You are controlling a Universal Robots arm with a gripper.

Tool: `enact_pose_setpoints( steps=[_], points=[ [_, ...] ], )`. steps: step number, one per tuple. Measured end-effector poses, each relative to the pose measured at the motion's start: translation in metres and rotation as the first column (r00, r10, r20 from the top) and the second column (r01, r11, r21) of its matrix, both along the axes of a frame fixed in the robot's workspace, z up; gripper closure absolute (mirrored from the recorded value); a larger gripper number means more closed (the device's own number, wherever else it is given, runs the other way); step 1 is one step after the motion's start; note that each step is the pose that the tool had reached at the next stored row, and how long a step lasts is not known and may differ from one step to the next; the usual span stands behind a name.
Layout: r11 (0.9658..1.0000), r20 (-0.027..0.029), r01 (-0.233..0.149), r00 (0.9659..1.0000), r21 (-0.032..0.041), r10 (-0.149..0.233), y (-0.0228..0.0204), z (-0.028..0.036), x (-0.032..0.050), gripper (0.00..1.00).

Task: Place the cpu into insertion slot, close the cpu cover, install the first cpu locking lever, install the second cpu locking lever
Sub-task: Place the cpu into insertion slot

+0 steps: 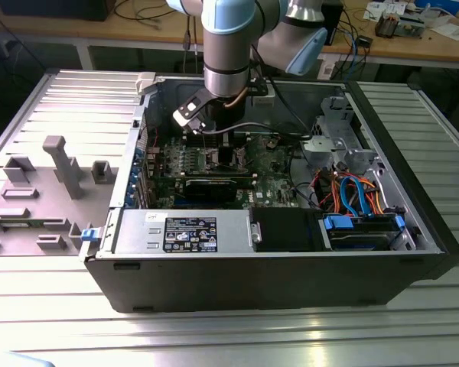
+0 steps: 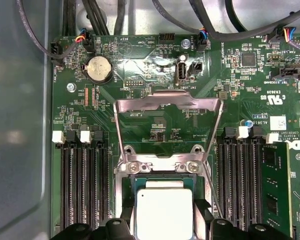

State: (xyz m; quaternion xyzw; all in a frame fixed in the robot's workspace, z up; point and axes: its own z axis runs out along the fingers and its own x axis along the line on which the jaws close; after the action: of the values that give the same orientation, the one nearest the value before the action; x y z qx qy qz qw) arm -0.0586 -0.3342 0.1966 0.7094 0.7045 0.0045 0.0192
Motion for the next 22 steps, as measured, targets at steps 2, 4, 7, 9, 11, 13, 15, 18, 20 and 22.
enact_pose_setpoints(
  steps=[2, 4, 7, 9, 11, 13, 15, 18, 20, 22],
  points=[
    [1.0000, 0.0000, -0.006, 1.0000, 0.0003, 0.006, 0.0000, -0.0001, 0.0000, 0.45],
    [1.0000, -0.0002, -0.006, 1.0000, 0.0003, 0.006, -0.0001, -0.0003, 0.0000, 0.45],
    [1.0000, -0.0001, -0.007, 1.0000, -0.0004, 0.007, -0.0001, -0.0004, 0.0000, 0.45],
    [1.0000, 0.0001, -0.007, 1.0000, 0.0004, 0.007, 0.0000, -0.0006, 0.0001, 0.44],
    [1.0000, 0.0001, -0.007, 1.0000, 0.0006, 0.007, 0.0000, -0.0007, 0.0001, 0.38],
    [1.0000, 0.0001, -0.006, 1.0000, 0.0006, 0.006, 0.0000, -0.0008, 0.0001, 0.38],
    [1.0000, 0.0003, -0.007, 1.0000, 0.0008, 0.007, 0.0001, -0.0007, 0.0001, 0.38],
    [1.0000, -0.0008, -0.006, 1.0000, 0.0006, 0.006, 0.0000, 0.0003, 0.0001, 0.38],
    [1.0000, -0.0016, -0.006, 1.0000, 0.0006, 0.006, 0.0001, 0.0007, 0.0002, 0.38],
    [1.0000, -0.0029, -0.006, 1.0000, 0.0003, 0.006, 0.0000, 0.0015, 0.0002, 0.38]
  ],
)
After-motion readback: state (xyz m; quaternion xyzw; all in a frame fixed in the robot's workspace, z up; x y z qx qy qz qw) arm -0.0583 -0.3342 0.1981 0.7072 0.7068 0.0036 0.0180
